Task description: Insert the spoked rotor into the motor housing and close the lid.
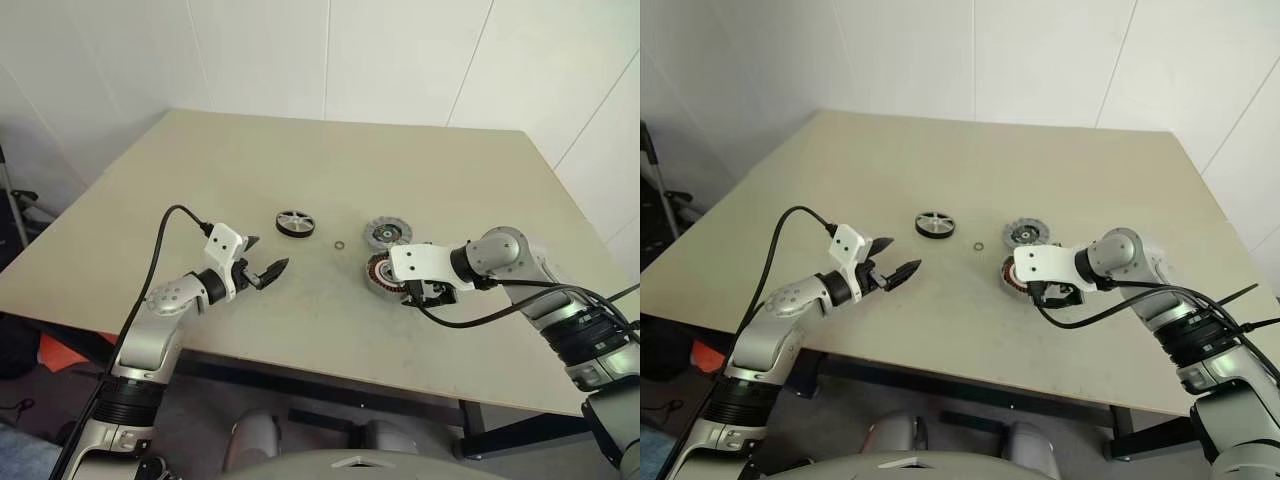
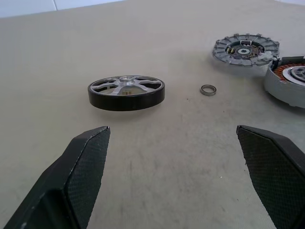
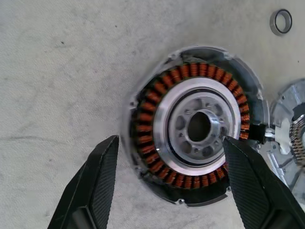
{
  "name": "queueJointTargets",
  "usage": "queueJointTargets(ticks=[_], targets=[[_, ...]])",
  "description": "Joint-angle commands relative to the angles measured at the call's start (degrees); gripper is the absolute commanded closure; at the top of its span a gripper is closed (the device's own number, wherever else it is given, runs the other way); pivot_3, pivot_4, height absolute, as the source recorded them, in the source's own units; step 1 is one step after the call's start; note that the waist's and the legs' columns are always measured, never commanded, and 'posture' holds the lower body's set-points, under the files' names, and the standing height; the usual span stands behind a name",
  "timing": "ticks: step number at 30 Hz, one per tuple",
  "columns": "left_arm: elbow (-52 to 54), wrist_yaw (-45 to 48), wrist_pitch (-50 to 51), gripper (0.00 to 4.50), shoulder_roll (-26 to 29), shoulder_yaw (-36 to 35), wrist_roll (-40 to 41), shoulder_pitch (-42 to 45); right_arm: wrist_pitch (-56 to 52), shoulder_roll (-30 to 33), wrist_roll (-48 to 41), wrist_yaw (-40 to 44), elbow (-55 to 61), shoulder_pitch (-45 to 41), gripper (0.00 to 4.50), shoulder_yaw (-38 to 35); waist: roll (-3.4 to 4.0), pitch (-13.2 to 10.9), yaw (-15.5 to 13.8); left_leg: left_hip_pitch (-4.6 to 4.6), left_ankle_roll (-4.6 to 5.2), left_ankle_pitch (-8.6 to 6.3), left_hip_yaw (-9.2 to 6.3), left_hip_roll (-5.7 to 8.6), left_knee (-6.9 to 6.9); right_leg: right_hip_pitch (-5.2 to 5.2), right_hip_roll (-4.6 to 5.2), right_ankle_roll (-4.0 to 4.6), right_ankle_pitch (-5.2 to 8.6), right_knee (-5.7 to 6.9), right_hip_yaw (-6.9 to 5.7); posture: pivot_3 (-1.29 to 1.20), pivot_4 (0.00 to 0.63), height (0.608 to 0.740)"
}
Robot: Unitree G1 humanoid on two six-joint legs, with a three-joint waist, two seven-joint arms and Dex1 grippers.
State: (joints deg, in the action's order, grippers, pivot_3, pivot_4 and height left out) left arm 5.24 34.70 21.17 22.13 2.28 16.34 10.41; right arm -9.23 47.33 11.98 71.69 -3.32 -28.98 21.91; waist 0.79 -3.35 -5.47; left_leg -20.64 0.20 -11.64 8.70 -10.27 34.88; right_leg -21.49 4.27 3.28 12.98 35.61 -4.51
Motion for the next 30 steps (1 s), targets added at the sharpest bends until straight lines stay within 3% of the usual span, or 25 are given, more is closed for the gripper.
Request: queueJointTargets(ticks=[1,9,11,15,20,23,27,30], targets=[[1.96,-0.04,-0.95,0.0,0.48,-0.88,-0.15,0.31,-1.89,0.17,-3.96,1.95,4.86,-2.42,0.79,-3.28,0.01,0.0,-0.01,-0.01,0.0,0.0,0.0,0.0,-0.04,-0.04,0.0,0.05,-0.03,0.0,0.0,0.0,0.0,0.74],[1.13,0.39,-1.1,0.0,0.69,-0.81,-0.16,1.17,-11.17,-1.86,-17.93,5.66,14.63,-6.08,0.79,-8.98,0.02,0.0,-0.03,-0.19,-0.02,0.02,0.01,0.0,-0.12,-0.27,-0.01,0.15,-0.08,-0.01,0.0,0.0,0.0,0.74],[0.71,0.55,-1.22,0.0,0.72,-0.73,-0.17,1.58,-16.23,-6.47,-20.31,1.3,13.4,-8.31,0.79,-10.1,0.01,0.0,0.09,-0.17,-0.02,0.02,0.01,0.0,-0.12,-0.25,-0.01,0.15,-0.08,-0.01,0.0,0.0,0.0,0.74],[-0.25,0.85,-1.41,0.0,0.7,-0.45,-0.31,2.76,-16.5,-17.01,-15.47,-11.22,1.36,-12.0,0.79,-8.18,0.0,0.01,0.29,-0.01,-0.23,0.14,0.01,-0.02,-0.17,-0.26,-0.02,0.04,-0.02,0.11,0.01,0.0,0.0,0.74],[-0.73,1.3,-1.44,0.0,1.02,-0.6,-0.33,3.82,-16.77,-25.98,-13.31,-18.45,-10.03,-14.94,0.79,-6.15,0.0,0.01,0.08,-0.25,-0.27,0.16,0.01,0.03,-0.23,-0.46,-0.01,0.35,-0.2,0.08,0.01,0.0,0.0,0.74],[-0.04,1.42,-1.14,0.0,1.54,-0.91,-0.29,3.67,-14.36,-27.46,-11.66,-20.03,-14.3,-15.11,1.41,-5.09,0.0,0.01,0.03,-0.55,-0.36,0.21,0.0,0.03,-0.25,-0.71,-0.01,0.43,-0.24,0.06,0.01,0.0,0.0,0.74],[0.65,1.51,-0.93,0.0,2.36,-1.26,-0.12,3.13,-13.52,-28.25,-11.24,-20.04,-15.91,-15.03,2.77,-4.4,0.0,0.01,0.1,-0.72,-0.41,0.24,0.01,0.05,-0.31,-0.84,-0.01,0.41,-0.23,0.01,0.01,0.0,0.0,0.74],[1.64,1.08,-0.8,0.0,2.28,-1.13,-0.06,2.29,-13.53,-29.62,-10.88,-21.65,-20.24,-15.56,2.77,-4.77,0.0,0.01,0.29,-0.66,-0.42,0.25,0.02,0.04,-0.33,-0.83,-0.01,0.41,-0.22,0.04,0.01,0.0,0.0,0.74]])
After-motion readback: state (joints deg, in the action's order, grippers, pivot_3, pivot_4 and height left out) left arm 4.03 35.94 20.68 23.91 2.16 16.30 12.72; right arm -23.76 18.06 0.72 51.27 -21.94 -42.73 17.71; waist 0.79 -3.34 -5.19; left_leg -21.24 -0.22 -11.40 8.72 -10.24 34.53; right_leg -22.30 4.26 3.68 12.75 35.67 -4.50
